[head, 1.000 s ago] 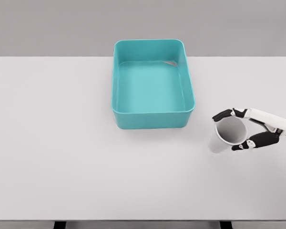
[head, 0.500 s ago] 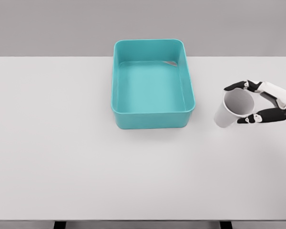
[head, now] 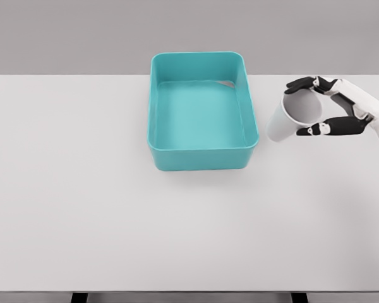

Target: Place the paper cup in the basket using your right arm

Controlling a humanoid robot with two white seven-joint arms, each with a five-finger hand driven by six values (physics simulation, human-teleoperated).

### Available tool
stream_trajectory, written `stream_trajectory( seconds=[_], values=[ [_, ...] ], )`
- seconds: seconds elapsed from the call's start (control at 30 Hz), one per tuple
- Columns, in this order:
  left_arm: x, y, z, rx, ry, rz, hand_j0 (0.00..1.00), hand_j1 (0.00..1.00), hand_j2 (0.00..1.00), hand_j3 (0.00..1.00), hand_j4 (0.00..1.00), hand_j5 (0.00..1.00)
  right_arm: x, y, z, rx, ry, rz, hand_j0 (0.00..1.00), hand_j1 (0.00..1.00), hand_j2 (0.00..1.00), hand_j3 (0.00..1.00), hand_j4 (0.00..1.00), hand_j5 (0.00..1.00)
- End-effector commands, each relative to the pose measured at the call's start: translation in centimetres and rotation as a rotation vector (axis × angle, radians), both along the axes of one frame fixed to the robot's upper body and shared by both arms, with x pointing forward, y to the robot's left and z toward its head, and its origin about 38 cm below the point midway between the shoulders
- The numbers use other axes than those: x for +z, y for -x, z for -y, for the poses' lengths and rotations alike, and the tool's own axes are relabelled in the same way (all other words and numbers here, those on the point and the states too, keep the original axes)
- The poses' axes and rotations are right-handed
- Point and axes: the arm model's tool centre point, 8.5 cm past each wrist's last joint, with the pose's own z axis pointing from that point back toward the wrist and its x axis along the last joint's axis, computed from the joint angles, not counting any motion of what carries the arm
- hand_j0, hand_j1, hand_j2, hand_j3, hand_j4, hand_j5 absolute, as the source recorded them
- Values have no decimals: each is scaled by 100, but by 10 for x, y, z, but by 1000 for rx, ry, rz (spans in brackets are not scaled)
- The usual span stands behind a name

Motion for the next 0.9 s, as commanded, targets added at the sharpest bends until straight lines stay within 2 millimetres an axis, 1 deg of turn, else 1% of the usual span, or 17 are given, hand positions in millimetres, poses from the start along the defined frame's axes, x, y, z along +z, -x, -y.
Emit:
stream_trajectory(
  seconds=[0.0,0.13,0.17,0.2,0.23,0.3,0.47,0.57,0.63,0.7,0.83,0.87],
  values=[
    [0,0,0,0,0,0,100,100,100,100,100,100,-1,-1,-3,0,-16,-7,63,63,63,63,63,63],
    [0,0,0,0,1,0,100,100,100,100,100,100,-1,-3,-7,5,-31,-4,63,63,63,63,63,63],
    [0,0,0,0,0,0,100,100,100,100,100,100,1,-5,-10,8,-35,5,64,64,64,64,64,64],
    [0,0,0,0,1,0,100,100,100,100,100,100,-2,-6,-9,1,-41,-2,64,64,64,64,64,64],
    [0,0,0,0,0,0,100,100,100,100,100,100,0,-10,-9,-4,-48,1,64,64,64,64,64,64],
    [0,0,0,0,0,0,100,100,100,100,100,100,-1,-14,-15,-1,-51,8,65,65,65,65,65,65],
    [0,0,0,0,0,0,100,100,100,100,100,100,4,-32,-38,9,-87,23,64,64,64,64,64,64],
    [0,0,0,0,0,0,100,100,100,100,100,100,4,-41,-61,19,-75,23,65,65,65,65,65,65],
    [0,0,0,0,0,1,100,100,100,100,100,100,-1,-47,-67,13,-86,13,65,65,65,65,65,65],
    [0,0,0,0,0,1,100,100,100,100,100,100,-1,-51,-76,20,-88,18,65,65,65,65,65,65],
    [0,0,0,0,0,0,100,100,100,100,100,100,1,-58,-77,14,-89,20,65,65,65,65,65,65],
    [0,0,0,0,1,1,100,100,100,100,100,100,0,-60,-86,21,-82,24,65,65,65,65,65,65]
  ],
)
